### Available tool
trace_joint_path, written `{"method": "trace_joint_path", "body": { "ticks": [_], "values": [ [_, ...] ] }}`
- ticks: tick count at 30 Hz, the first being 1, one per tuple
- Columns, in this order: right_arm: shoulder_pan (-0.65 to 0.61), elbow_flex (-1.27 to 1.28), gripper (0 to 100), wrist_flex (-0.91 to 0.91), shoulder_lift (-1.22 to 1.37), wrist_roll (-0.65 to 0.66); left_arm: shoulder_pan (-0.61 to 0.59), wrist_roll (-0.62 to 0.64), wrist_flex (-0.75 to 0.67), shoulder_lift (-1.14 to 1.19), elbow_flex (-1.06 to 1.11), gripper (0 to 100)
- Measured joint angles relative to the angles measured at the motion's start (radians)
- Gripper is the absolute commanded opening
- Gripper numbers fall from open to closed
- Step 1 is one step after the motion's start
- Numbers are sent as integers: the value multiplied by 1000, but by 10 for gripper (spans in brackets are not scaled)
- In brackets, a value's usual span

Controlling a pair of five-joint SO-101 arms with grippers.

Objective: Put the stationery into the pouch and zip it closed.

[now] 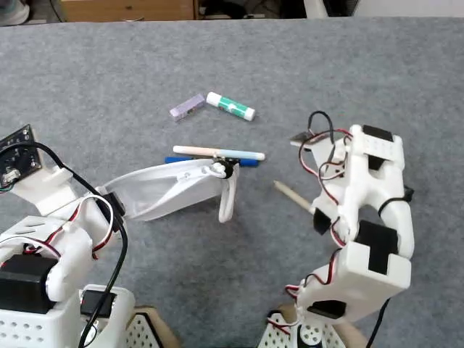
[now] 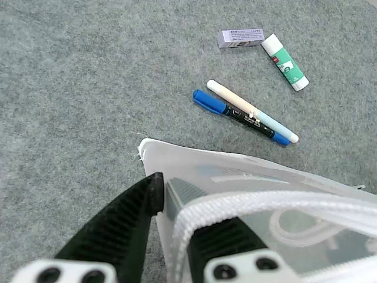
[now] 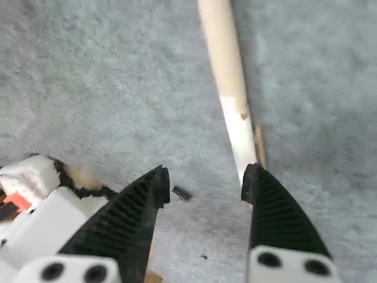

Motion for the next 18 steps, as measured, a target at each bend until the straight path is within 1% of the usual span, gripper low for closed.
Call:
{"method": "trace_joint_path", "body": {
  "ticks": [3, 6, 10, 14, 16, 18],
  "values": [
    [-61, 0, 236, -3, -21, 5, 0, 0, 0, 0, 0, 28],
    [-120, 0, 251, -58, -49, 6, 0, 0, 0, 0, 0, 28],
    [-227, -20, 250, -135, -31, 8, 0, 0, 0, 0, 0, 28],
    [-299, -127, 250, -172, 101, 8, 0, 0, 0, 0, 0, 28],
    [-310, -215, 244, -166, 199, -6, 0, 0, 0, 0, 0, 28],
    [-310, -322, 201, -127, 301, -23, 0, 0, 0, 0, 0, 28]
  ]
}}
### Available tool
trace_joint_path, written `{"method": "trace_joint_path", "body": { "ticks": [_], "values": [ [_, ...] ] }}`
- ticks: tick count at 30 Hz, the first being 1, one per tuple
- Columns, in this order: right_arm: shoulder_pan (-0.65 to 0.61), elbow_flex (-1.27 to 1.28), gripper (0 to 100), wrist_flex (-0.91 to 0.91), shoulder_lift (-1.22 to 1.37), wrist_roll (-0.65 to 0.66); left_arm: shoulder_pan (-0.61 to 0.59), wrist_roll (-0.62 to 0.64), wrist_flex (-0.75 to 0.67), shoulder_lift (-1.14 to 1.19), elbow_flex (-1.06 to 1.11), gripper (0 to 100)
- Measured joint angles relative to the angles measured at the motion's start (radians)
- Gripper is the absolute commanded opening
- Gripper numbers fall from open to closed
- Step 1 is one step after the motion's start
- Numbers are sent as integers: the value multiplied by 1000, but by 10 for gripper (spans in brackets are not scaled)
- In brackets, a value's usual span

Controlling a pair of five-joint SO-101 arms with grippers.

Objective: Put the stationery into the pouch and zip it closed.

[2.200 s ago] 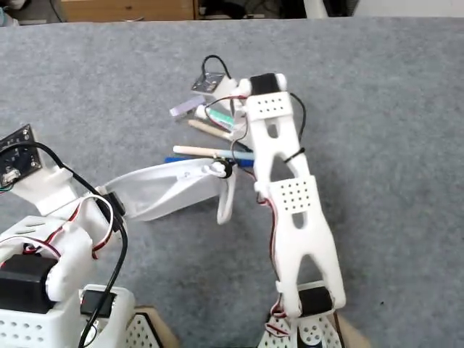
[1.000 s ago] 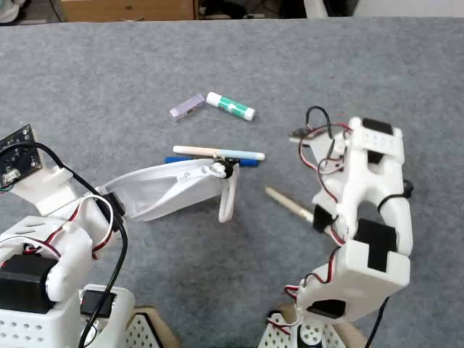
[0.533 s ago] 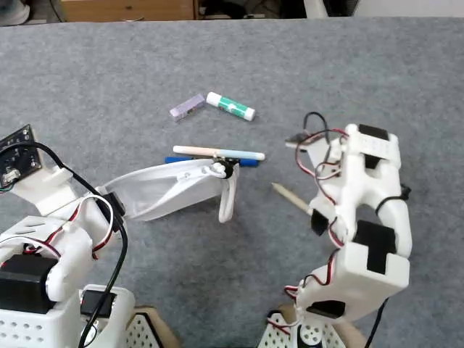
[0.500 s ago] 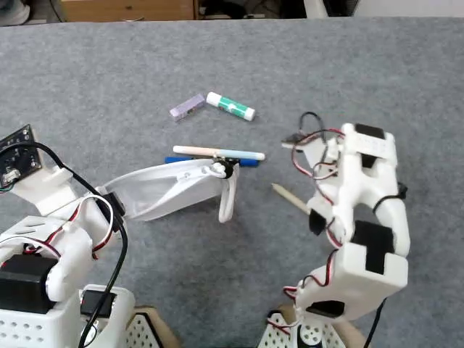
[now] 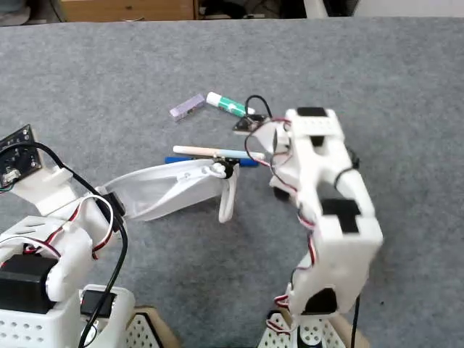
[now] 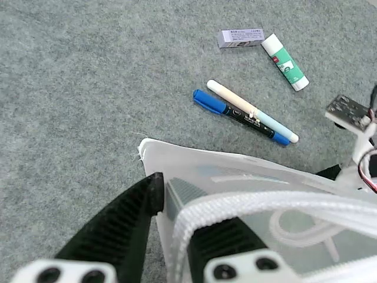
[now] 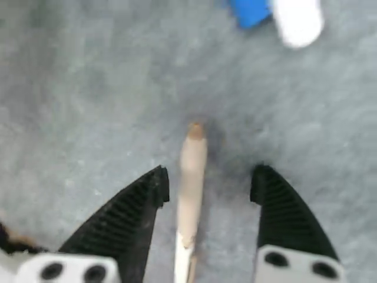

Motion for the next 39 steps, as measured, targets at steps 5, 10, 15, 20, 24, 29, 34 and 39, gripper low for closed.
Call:
{"method": "trace_joint_path", "body": {
  "ticks": [5, 10, 15, 20, 24, 29, 34, 39],
  "values": [
    [6, -313, 138, 157, 224, -2, 0, 0, 0, 0, 0, 28],
    [8, -512, 139, 270, 358, -2, 0, 0, 0, 0, 0, 28],
    [8, -565, 191, 318, 381, -2, 0, 0, 0, 0, 0, 28],
    [5, -494, 221, 327, 330, -2, 0, 0, 0, 0, 0, 28],
    [3, -373, 221, 296, 238, 6, 0, 0, 0, 0, 0, 28],
    [-3, -218, 222, 183, 152, 6, 0, 0, 0, 0, 0, 28],
    [-9, -146, 227, 78, 129, -17, 0, 0, 0, 0, 0, 28],
    [-28, -130, 227, 52, 127, -28, 0, 0, 0, 0, 0, 28]
  ]
}}
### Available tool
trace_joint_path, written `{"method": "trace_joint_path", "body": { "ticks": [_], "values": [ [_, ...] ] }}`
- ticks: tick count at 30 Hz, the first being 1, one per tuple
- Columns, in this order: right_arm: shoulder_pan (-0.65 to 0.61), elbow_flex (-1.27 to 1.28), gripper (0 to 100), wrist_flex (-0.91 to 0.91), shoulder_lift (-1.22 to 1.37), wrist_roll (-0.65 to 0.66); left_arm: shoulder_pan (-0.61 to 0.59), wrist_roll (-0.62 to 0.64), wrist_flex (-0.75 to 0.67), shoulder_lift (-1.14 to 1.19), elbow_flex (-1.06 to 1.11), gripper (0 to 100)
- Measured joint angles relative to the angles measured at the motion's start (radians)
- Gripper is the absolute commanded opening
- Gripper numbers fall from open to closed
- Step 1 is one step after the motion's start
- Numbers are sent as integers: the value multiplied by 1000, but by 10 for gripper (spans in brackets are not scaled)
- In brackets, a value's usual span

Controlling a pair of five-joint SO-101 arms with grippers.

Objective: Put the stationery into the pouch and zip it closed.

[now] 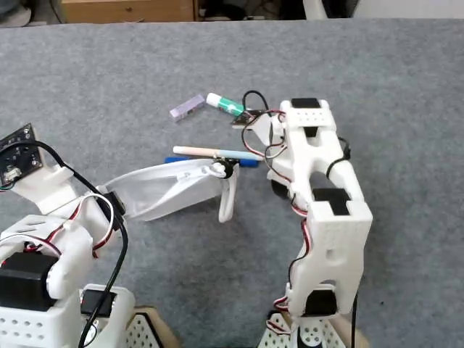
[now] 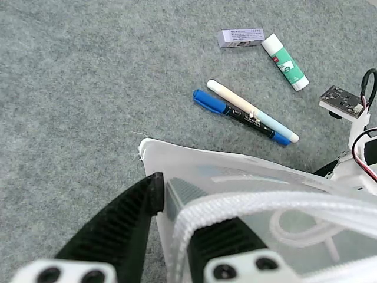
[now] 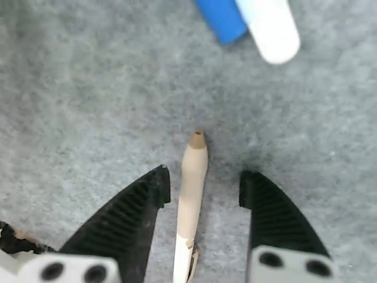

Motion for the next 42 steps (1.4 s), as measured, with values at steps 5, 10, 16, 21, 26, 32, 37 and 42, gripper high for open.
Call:
{"method": "trace_joint_path", "body": {
  "ticks": [5, 10, 16, 21, 26, 32, 37, 42],
  "values": [
    [0, -37, 223, 6, 44, -15, 0, 0, 0, 0, 0, 28],
    [-2, -189, 223, 101, 146, -46, 0, 0, 0, 0, 0, 28],
    [-2, -353, 187, 218, 247, -75, 0, 0, 0, 0, 0, 28],
    [0, -402, 60, 244, 258, -75, 0, 0, 0, 0, 0, 28],
    [2, -423, 15, 259, 272, -75, 0, -3, 0, 0, -12, 28],
    [2, -373, 13, 259, 218, -68, 0, -64, 0, 0, -12, 28],
    [-17, -247, 46, 259, 72, -40, 0, -72, 0, 2, -12, 28],
    [-28, -84, 297, 261, -101, -35, 0, -72, 0, 2, -12, 28]
  ]
}}
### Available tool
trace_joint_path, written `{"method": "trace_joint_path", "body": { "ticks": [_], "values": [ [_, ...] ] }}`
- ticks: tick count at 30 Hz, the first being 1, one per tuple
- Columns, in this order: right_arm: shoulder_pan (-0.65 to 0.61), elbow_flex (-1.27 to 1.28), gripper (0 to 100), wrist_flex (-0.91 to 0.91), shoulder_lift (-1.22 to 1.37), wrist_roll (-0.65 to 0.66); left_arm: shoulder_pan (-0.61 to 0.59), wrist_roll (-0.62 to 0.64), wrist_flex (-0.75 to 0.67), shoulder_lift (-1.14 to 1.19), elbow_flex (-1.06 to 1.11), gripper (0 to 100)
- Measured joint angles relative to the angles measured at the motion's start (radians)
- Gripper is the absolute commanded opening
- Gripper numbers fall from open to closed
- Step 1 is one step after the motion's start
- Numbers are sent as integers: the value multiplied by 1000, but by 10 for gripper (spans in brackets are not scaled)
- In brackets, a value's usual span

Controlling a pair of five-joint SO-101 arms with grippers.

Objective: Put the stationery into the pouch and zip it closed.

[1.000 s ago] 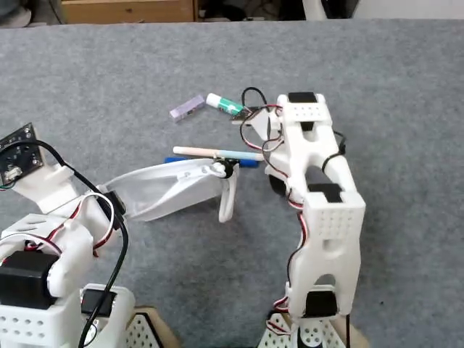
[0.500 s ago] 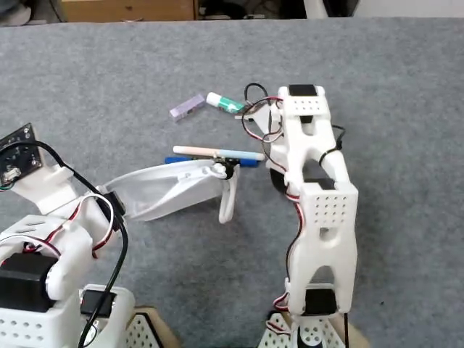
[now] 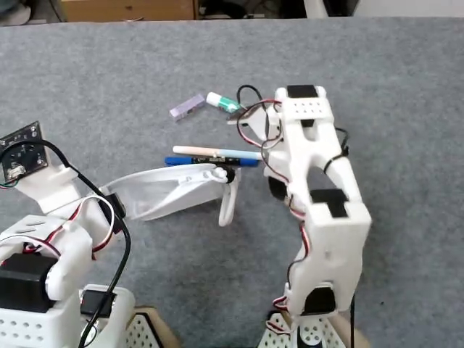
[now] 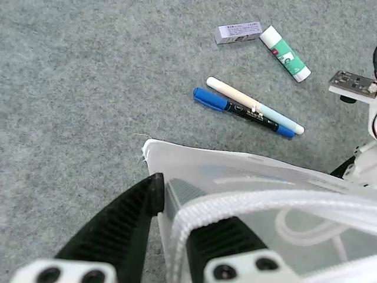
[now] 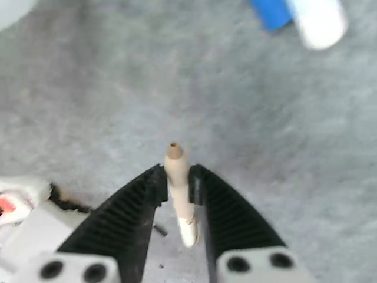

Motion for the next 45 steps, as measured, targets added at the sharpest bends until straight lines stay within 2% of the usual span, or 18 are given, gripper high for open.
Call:
{"method": "trace_joint_path", "body": {
  "ticks": [8, 13, 21, 28, 35, 43, 45],
  "values": [
    [-8, 172, 286, -44, -100, 38, 0, 0, 0, 0, 0, 28],
    [-21, 255, 357, -115, -100, 38, 0, 0, 0, 0, 0, 28],
    [-25, 273, 322, -207, -63, 14, 0, 0, 0, 0, 0, 28],
    [-34, 253, 318, -212, -17, 8, 0, 0, 0, 0, 0, 28],
    [-32, 247, 162, -224, -11, -12, 0, 0, 2, 0, 0, 28],
    [-32, 249, 164, -204, -11, -20, 0, 0, 2, 0, 0, 28],
    [-41, 249, 191, -180, -11, -20, 0, 0, 2, 0, 0, 28]
  ]
}}
